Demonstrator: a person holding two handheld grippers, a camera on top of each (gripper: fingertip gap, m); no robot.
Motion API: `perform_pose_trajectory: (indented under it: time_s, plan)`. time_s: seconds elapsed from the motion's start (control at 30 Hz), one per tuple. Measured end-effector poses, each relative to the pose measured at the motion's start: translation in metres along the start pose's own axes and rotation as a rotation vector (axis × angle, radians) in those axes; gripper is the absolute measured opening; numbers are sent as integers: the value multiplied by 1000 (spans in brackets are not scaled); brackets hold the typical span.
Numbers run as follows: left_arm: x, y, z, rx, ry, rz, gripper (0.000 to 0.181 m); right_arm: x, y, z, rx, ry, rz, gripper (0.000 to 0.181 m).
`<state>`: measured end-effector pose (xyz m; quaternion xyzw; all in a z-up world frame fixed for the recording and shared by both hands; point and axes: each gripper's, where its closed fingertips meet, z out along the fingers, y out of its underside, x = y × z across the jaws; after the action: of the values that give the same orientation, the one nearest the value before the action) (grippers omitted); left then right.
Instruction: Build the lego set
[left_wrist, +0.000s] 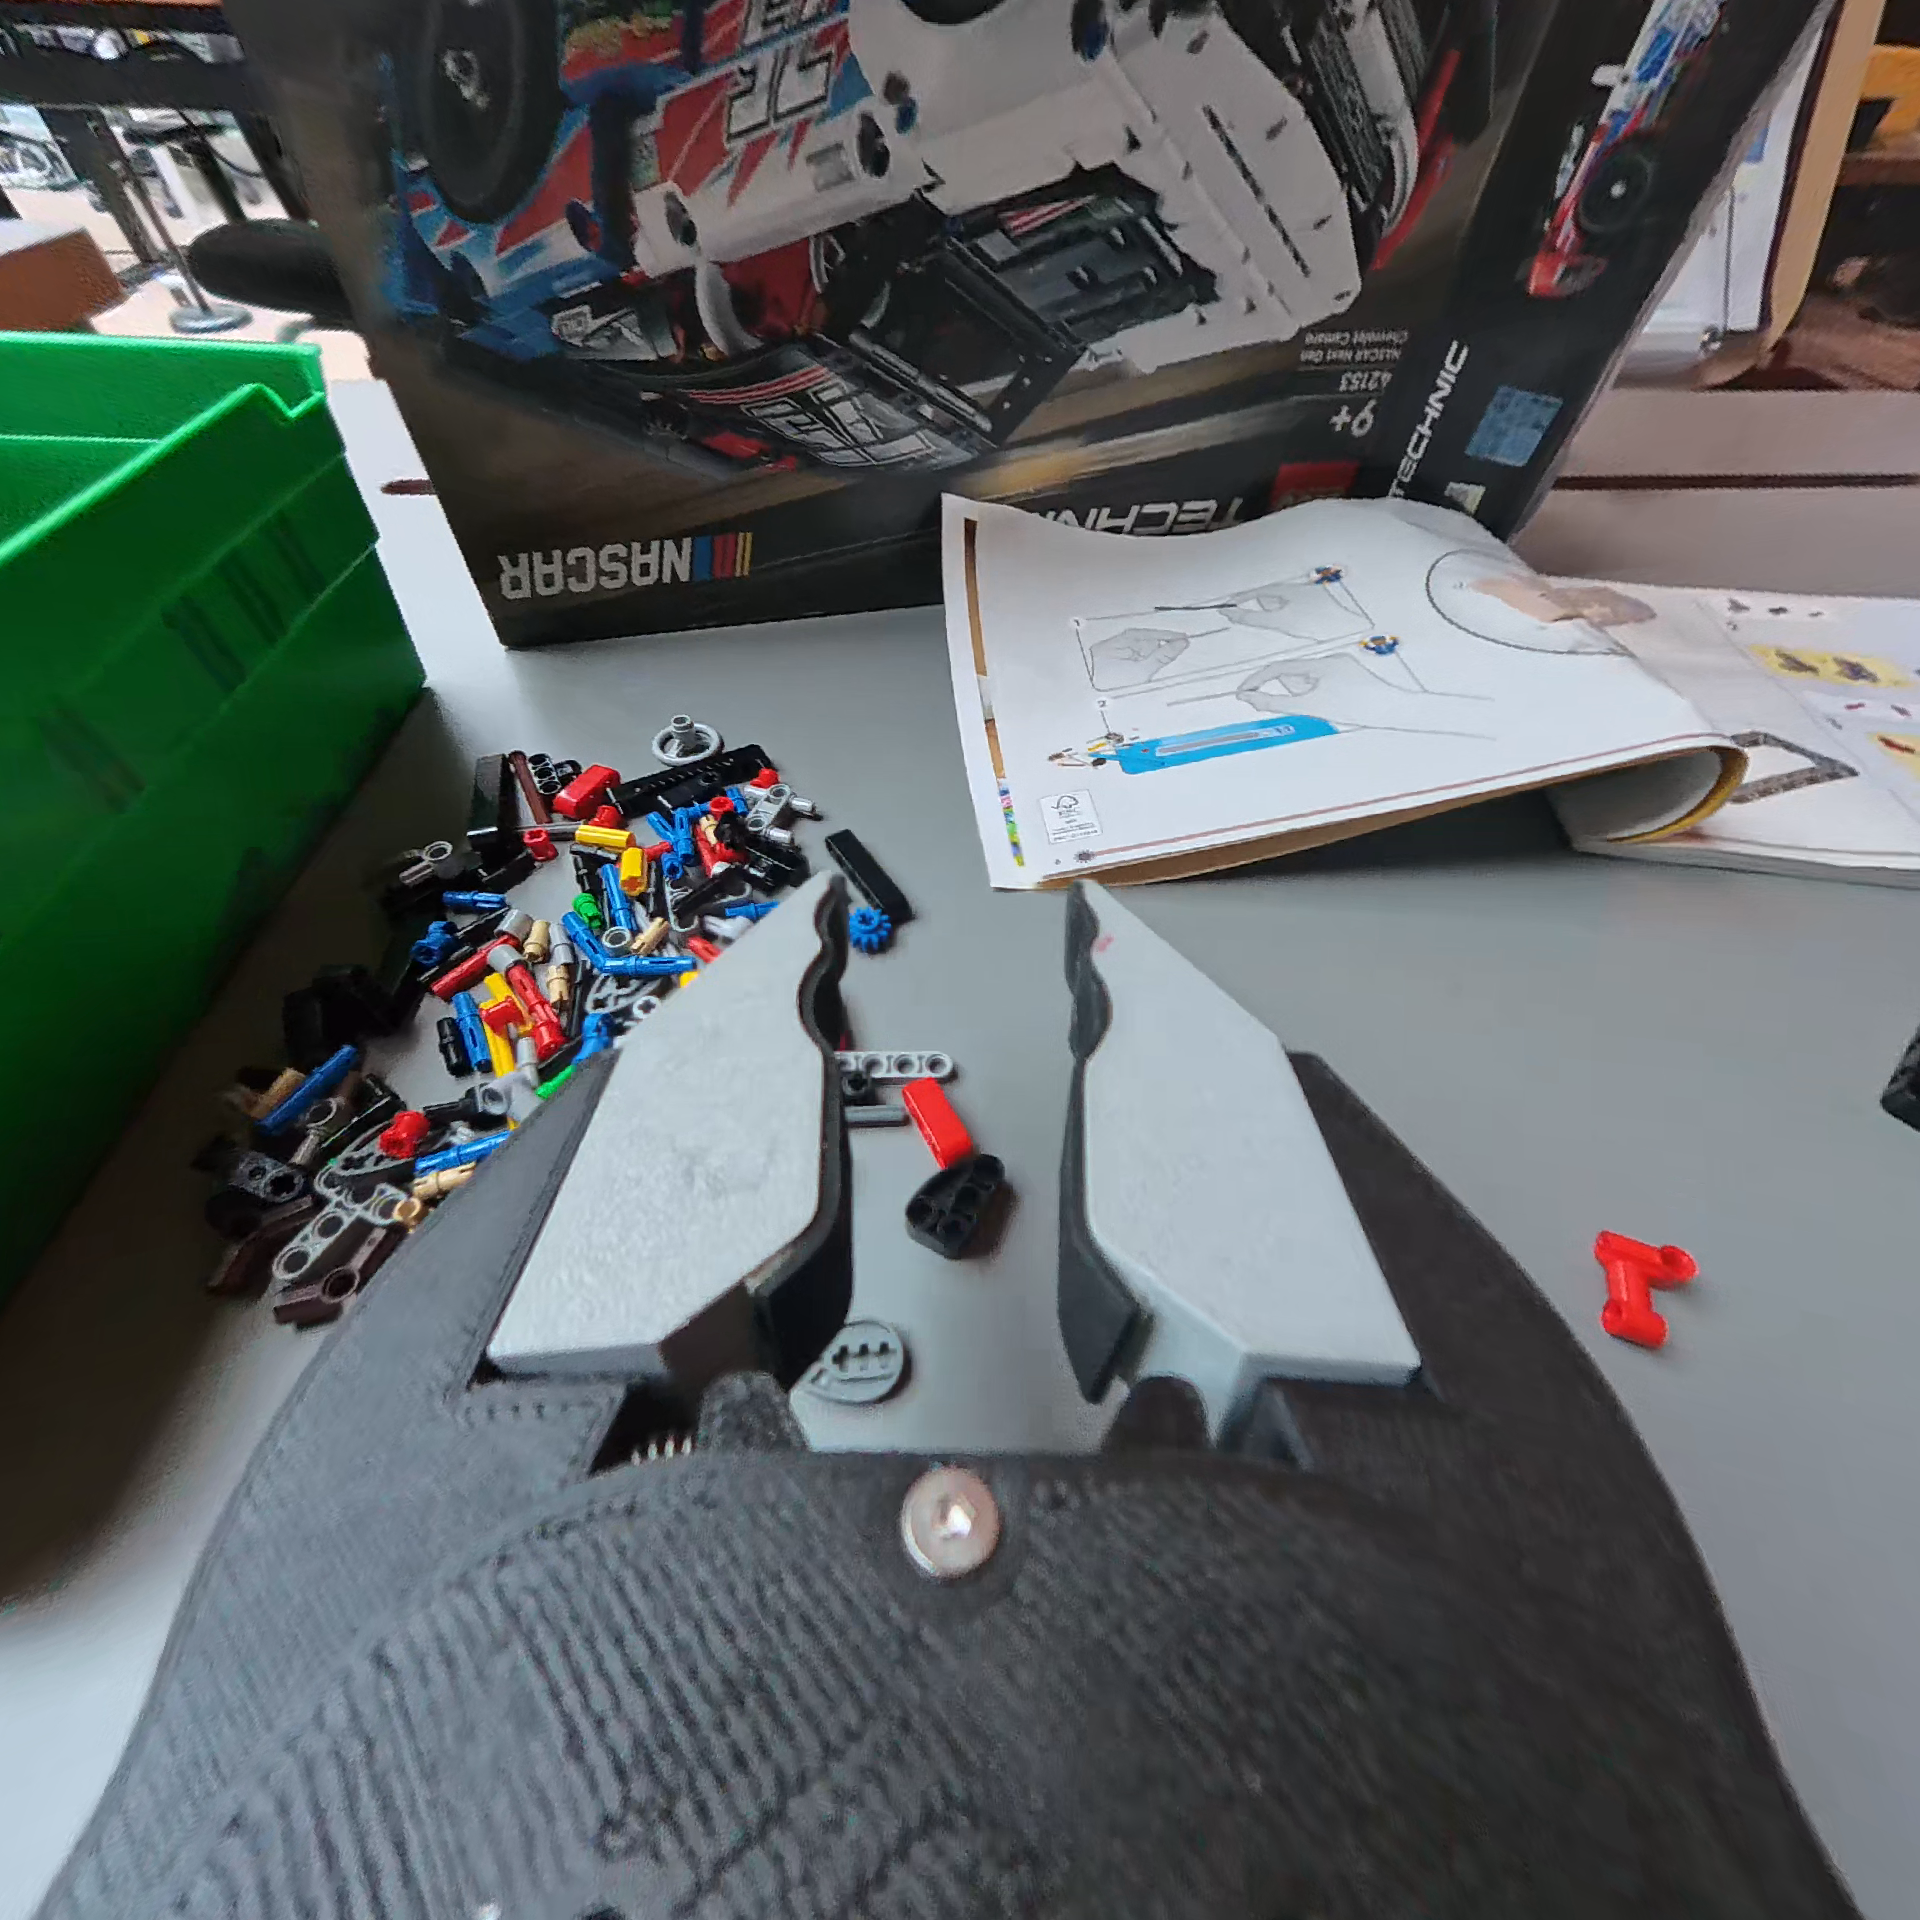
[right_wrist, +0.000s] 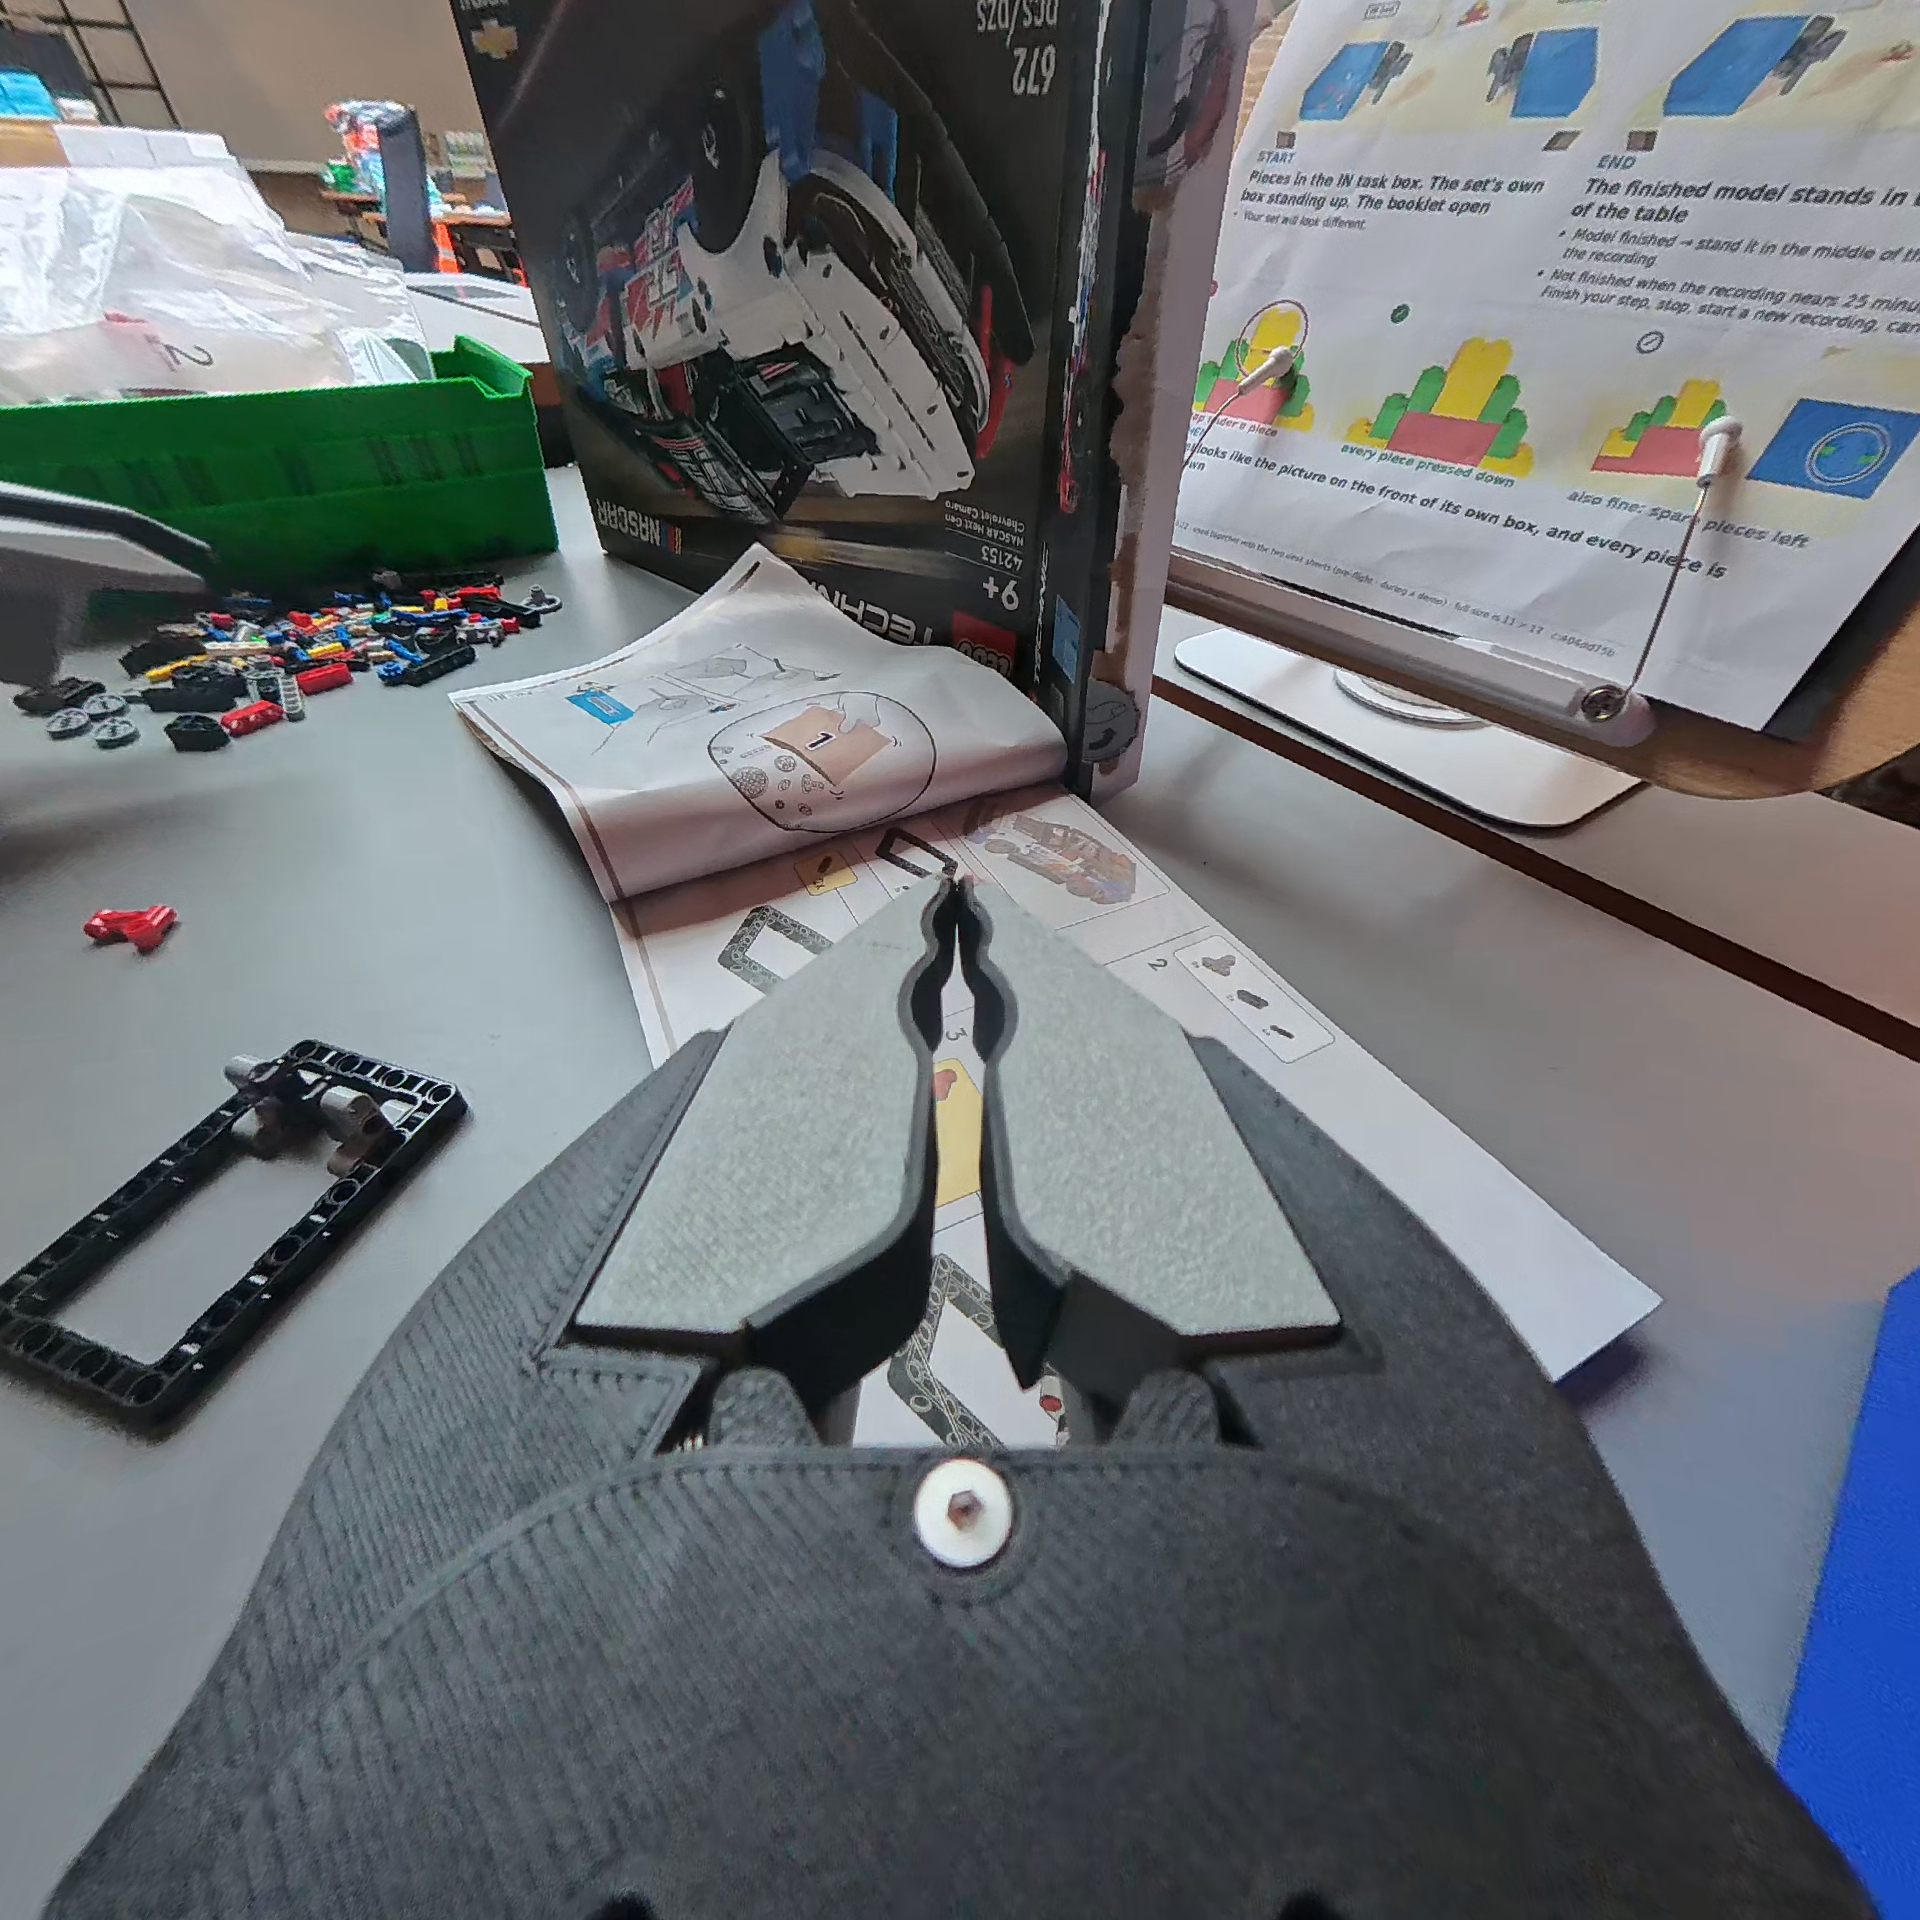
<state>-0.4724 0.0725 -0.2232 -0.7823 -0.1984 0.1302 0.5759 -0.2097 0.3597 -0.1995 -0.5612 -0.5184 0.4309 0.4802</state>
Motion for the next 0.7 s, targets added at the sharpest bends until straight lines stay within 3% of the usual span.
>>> perform_pose_trajectory:
  time_s: [0.33, 0.4, 0.5, 0.63, 0.7]
  plan:
    - [-16, 14, 2, -110, -13, -13, 18, -3, 2, 1, -7, -10, 1, 0]
    - [-28, 15, 7, -196, 12, -37, 26, -4, 3, 2, -8, -16, 6, 0]
    - [-38, 12, 13, -322, 95, -35, 22, -6, 2, 2, -5, -26, 7, 0]
    - [-64, 27, 26, -551, 55, 6, 12, -12, 0, 3, 1, -41, -2, 0]
    - [-62, 33, 33, -634, 105, -42, 12, -16, -1, 3, 0, -51, -10, 0]
